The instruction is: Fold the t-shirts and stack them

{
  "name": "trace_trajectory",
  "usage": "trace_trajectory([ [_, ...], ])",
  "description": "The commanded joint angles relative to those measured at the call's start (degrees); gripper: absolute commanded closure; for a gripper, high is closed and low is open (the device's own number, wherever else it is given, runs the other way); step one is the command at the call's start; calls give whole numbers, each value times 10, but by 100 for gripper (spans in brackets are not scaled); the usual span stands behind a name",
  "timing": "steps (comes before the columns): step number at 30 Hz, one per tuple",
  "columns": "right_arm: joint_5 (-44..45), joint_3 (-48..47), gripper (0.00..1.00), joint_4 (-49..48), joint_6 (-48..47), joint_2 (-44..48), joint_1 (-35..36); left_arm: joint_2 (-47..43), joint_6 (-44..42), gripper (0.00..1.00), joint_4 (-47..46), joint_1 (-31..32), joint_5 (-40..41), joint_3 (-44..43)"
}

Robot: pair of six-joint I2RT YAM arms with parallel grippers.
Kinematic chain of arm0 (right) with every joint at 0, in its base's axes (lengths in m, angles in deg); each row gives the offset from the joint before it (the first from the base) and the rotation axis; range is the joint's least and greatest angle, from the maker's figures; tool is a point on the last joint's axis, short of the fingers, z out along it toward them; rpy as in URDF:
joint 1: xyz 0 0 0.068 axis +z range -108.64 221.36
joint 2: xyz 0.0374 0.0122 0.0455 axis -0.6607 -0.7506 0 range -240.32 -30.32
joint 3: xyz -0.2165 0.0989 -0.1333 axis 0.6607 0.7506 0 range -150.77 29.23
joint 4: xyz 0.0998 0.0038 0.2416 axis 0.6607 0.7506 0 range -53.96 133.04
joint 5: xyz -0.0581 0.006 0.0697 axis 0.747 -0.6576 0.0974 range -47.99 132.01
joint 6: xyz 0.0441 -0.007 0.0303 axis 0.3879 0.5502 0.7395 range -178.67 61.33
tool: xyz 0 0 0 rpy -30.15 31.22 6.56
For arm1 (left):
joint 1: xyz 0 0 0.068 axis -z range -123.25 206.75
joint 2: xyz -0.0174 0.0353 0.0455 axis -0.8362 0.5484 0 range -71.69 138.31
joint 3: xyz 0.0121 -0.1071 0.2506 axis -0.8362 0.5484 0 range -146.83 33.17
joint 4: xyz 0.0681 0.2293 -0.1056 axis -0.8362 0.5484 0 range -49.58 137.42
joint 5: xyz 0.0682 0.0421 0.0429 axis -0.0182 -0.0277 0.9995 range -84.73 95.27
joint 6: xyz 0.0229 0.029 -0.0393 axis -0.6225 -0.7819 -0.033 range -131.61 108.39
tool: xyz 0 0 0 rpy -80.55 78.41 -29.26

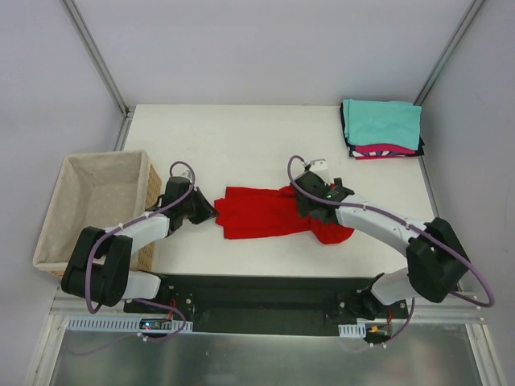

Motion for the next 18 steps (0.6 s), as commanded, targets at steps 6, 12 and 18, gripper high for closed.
trace_trajectory([
  [6,-76,-106,15,-38,0,-108,-19,-15,-21,100,11,-2,3,-12],
  [12,-70,-145,19,-26,-16,-122,-21,-9,-26,100,13,-2,3,-13],
  [18,-55,-194,19,-5,-35,-125,-24,-8,-27,100,13,-2,0,-15],
])
